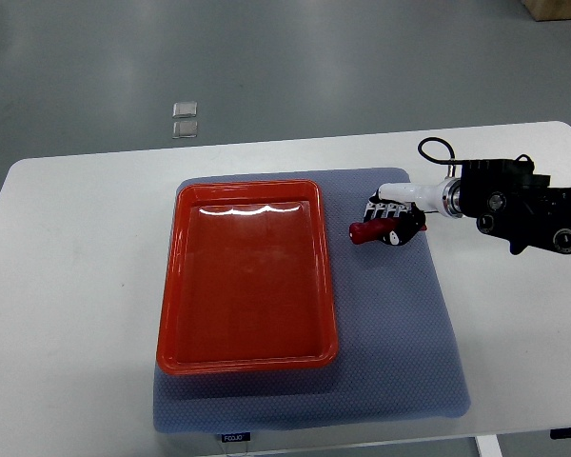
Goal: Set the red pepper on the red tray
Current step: 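Carry the pepper with the right hand over the red tray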
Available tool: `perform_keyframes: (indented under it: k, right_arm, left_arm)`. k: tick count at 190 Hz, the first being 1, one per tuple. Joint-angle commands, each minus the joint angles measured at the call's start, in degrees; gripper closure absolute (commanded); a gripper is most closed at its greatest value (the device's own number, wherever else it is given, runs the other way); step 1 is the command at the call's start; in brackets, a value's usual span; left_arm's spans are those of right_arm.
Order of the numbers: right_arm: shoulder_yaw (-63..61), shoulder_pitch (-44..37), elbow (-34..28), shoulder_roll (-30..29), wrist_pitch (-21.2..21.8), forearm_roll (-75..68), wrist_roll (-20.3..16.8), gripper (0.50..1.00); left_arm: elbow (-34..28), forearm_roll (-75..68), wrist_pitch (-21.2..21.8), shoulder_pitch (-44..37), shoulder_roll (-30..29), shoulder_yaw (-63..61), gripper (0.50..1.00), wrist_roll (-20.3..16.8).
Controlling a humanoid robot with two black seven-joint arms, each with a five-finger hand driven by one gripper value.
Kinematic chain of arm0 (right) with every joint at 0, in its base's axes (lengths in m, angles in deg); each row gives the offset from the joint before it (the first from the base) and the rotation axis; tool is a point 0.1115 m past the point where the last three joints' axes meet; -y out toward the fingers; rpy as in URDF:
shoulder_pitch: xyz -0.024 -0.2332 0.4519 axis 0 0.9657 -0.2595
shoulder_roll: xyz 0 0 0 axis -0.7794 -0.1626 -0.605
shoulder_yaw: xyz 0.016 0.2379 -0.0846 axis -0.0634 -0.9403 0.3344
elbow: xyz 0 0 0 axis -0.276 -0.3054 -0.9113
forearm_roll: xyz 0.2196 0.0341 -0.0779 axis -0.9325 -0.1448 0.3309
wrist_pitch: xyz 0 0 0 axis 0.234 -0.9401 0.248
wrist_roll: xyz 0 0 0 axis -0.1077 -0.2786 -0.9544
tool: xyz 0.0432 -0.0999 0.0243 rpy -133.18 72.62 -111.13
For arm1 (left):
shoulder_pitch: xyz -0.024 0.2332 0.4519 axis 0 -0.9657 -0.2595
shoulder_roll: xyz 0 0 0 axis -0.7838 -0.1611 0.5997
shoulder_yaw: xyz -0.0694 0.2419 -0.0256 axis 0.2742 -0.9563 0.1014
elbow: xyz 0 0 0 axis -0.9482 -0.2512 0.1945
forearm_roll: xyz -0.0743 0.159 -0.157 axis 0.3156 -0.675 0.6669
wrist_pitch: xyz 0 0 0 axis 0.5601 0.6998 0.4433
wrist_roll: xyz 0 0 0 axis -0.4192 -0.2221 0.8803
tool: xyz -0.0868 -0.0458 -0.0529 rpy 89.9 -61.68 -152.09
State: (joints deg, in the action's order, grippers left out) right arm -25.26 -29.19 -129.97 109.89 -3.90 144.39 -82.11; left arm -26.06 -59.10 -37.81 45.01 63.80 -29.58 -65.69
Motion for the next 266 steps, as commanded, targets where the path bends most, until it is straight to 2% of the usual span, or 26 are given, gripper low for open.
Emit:
perform_keyframes:
  k: [1,37,76,121,152,190,226,266]
  right_arm:
    - [-0.19,-3.47,-0.84,1.02,0.5,-0.36,0.11,1.0]
    - [-0.19,-7.52,-1.37,-0.74,0.59,-2.38,0.11,1.0]
    - [0.07,-9.01,-0.58,-8.3,-0.12,-4.4,0.11,1.0]
    - [0.51,-7.34,5.04,-18.93,-2.05,-4.93,0.11,1.0]
    - [0.6,-5.32,7.33,-23.15,-2.31,-4.84,0.11,1.0]
    - [0.6,-3.56,9.09,-25.61,-2.49,-4.67,0.11,1.0]
    - [0.68,-2.59,9.44,-25.7,-5.04,-4.67,0.2,1.0]
    - [0.6,-1.1,9.7,-25.7,-5.56,-4.84,0.2,0.991]
  left_arm:
    - [-0.03,0.0,-0.01,-0.02,0.0,0.0,0.5,0.0]
    - [-0.21,0.0,-0.01,-0.02,0.0,0.0,0.5,0.0]
    - [-0.38,0.09,-0.01,-0.02,0.0,0.0,0.5,0.0]
    - [-0.29,0.09,-0.01,-0.02,0.0,0.0,0.5,0.0]
    - [-0.29,0.09,-0.01,-0.02,0.0,0.0,0.5,0.0]
    - [-0.29,0.09,-0.01,-0.02,0.0,-0.09,0.5,0.0]
    - [-0.12,0.09,-0.01,-0.02,0.0,0.0,0.5,0.0]
    - [-0.21,0.0,-0.01,-0.02,0.0,0.0,0.5,0.0]
